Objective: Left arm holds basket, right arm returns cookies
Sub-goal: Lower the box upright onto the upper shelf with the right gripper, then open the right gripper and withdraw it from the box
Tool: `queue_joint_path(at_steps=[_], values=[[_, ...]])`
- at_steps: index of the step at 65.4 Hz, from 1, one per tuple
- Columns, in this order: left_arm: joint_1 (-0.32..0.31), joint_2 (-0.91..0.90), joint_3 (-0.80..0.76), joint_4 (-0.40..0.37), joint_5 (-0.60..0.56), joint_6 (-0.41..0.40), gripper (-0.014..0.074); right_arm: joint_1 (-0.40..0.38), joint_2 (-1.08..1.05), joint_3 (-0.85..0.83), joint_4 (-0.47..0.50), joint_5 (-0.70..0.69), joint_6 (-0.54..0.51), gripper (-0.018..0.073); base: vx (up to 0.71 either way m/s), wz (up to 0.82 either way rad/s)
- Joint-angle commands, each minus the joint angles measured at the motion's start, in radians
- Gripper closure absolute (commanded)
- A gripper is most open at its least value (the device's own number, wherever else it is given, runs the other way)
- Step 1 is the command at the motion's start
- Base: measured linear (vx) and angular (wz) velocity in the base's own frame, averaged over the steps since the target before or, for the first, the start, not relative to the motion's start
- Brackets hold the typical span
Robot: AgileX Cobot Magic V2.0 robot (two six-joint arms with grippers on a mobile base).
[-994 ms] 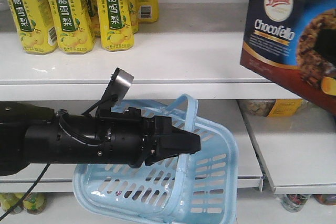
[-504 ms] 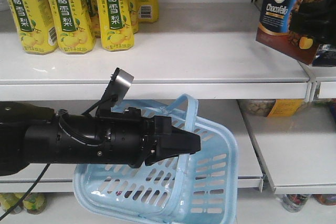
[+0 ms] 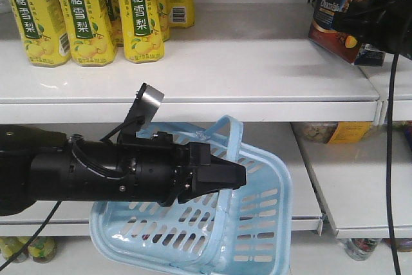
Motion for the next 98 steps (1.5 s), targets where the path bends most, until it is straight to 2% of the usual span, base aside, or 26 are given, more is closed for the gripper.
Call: queue_joint_path(at_steps=[1,17,27,39,49,84,98], values=[[0.002,-0.042,-0.041,-0.104,0.017,0.021,0.0599,-0.003,0.014,-0.033,-0.02,-0.096,0.0,0.0403,0.0,0.0],[0.002,-0.042,-0.041,-0.104,0.017,0.021,0.0599,0.019,0.081,-0.033,-0.09,-0.139,-0.005,0.0312,0.0,0.0],[0.002,-0.042,-0.041,-0.104,0.017,0.021,0.0599,0.052,0.092,-0.033,-0.154,-0.142,-0.009,0.0193,0.0,0.0],[0.002,-0.042,-0.041,-0.104,0.017,0.021,0.0599,0.053,0.092,-0.033,-0.155,-0.13,-0.007,0.0022,0.0,0.0],[0.002,-0.042,-0.041,-0.104,0.017,0.021,0.0599,0.052,0.088,-0.033,-0.155,-0.095,-0.007,-0.0056,0.0,0.0],[0.002,-0.042,-0.041,-0.104,0.017,0.021,0.0599,0.053,-0.088,-0.029,-0.157,0.088,-0.008,0.0001,0.0,0.0],[0.002,-0.042,-0.041,-0.104,0.017,0.021,0.0599,0.053,-0.201,-0.029,-0.158,0.215,-0.039,0.0007,0.0,0.0]])
